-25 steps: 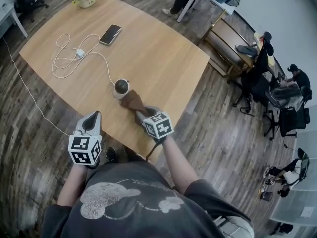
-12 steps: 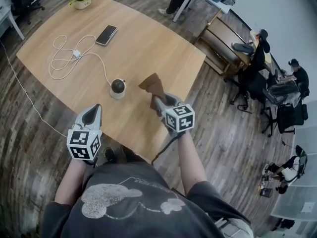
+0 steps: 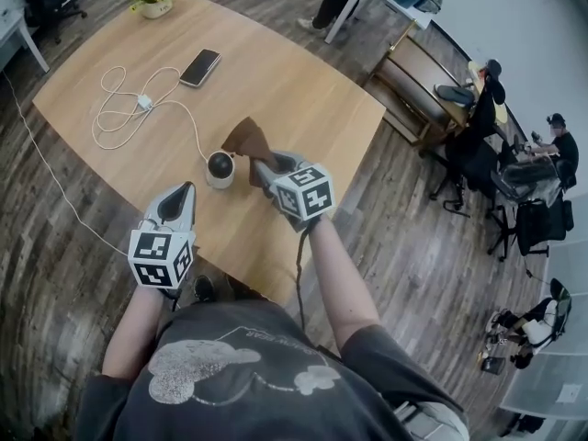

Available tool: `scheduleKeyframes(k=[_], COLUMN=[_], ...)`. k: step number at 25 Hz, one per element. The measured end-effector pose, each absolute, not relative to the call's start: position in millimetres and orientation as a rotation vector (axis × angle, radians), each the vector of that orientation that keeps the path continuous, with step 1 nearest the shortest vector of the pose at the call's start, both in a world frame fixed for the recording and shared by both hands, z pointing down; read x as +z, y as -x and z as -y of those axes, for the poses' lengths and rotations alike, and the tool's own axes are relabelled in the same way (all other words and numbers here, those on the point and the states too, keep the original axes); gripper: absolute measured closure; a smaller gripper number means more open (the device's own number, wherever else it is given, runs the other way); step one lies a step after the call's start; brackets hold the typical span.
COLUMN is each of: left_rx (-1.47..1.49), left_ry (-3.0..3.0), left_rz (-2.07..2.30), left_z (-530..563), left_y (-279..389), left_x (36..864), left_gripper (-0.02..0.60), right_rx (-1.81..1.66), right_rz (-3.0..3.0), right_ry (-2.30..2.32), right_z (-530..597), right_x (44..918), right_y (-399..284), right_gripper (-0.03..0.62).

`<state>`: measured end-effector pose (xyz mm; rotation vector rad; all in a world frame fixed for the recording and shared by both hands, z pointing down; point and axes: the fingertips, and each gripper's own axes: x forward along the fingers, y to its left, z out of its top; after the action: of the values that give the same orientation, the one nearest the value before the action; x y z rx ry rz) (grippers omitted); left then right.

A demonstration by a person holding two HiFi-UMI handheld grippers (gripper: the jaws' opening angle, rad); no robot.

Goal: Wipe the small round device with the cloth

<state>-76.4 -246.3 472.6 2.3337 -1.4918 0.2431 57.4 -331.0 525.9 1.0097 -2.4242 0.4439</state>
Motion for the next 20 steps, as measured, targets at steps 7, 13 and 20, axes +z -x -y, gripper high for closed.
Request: scheduleKeyframes(k=[7,13,20], left_rx=[0.268,0.271,0.290], left_ry=[-2.281,-2.231,-2.189], left_rz=[1.528,1.535,1.552], left_z=[251,251,244], left_y=[84,81,87], left_x=[483,494,505], left_gripper=[0.563,0.563,0.563], right_rx=[0.489,0.525,0.549], right_rz=[2.367,2.300,2.237], right_ry=[-0.894,-0.798,-0.743], right_z=[327,317,310], right_x=[574,609,630], right_y=[-38,-31,-32], right_gripper=[0.514,0.514,0.514])
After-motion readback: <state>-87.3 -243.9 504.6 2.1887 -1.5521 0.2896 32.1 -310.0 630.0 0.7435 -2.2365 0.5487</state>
